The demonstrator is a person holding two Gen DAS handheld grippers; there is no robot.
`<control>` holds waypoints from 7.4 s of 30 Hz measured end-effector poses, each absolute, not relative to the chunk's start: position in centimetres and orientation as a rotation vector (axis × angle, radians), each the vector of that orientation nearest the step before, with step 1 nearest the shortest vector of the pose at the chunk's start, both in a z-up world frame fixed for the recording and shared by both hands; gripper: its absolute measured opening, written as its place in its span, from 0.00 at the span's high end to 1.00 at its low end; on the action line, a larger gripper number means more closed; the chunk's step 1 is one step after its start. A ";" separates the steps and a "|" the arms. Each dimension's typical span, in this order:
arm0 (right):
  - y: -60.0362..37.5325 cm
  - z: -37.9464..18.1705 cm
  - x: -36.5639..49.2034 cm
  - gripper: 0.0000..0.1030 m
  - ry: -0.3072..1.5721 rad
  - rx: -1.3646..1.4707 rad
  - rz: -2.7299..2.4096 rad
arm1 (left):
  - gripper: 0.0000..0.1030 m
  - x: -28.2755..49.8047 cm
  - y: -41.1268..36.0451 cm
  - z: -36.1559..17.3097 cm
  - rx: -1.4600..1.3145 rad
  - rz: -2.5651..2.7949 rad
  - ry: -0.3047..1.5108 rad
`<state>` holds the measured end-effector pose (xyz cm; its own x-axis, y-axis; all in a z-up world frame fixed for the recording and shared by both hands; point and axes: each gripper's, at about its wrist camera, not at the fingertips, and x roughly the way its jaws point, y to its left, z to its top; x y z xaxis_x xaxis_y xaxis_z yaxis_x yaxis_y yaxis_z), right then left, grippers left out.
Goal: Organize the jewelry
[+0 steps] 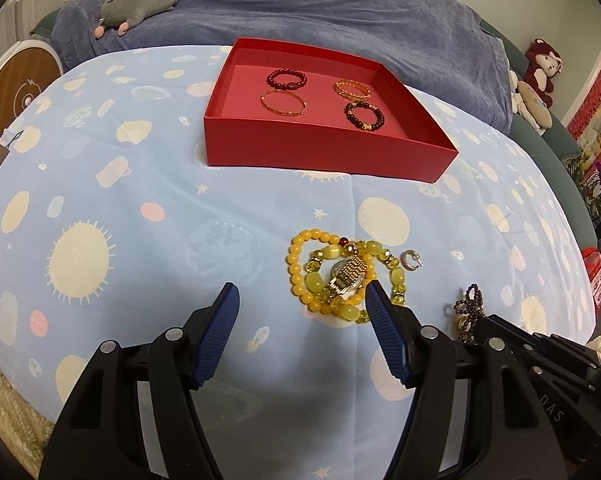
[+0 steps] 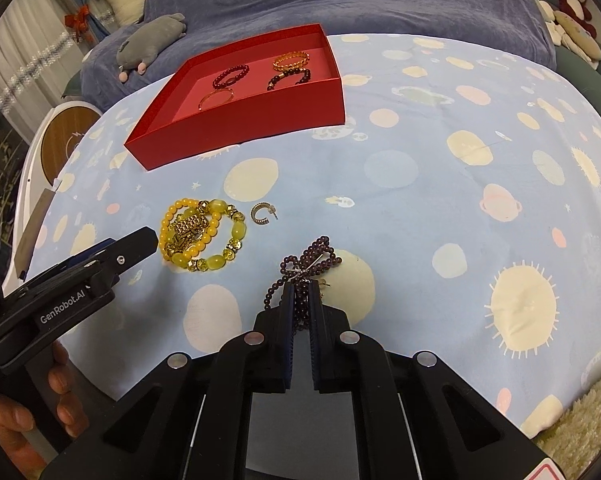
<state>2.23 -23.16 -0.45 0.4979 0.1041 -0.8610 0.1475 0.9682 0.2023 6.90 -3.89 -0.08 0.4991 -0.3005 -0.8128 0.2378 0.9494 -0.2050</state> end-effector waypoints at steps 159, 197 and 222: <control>-21.4 -2.8 4.5 0.92 1.129 0.258 0.022 | 0.59 9.7 -3.6 -1.1 -0.124 -0.313 1.064; -23.5 2.2 3.8 0.92 0.991 0.366 0.035 | 0.93 8.1 -1.6 0.9 -0.143 -0.310 1.046; -21.7 10.4 14.1 0.92 0.794 0.268 0.123 | 0.93 15.6 -3.3 9.1 -0.179 -0.368 0.893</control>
<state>14.06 -21.67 10.38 0.6962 0.2090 -0.6868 -0.0083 0.9590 0.2834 15.56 -3.30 9.06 0.5697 -0.3858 -0.7257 0.2381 0.9226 -0.3035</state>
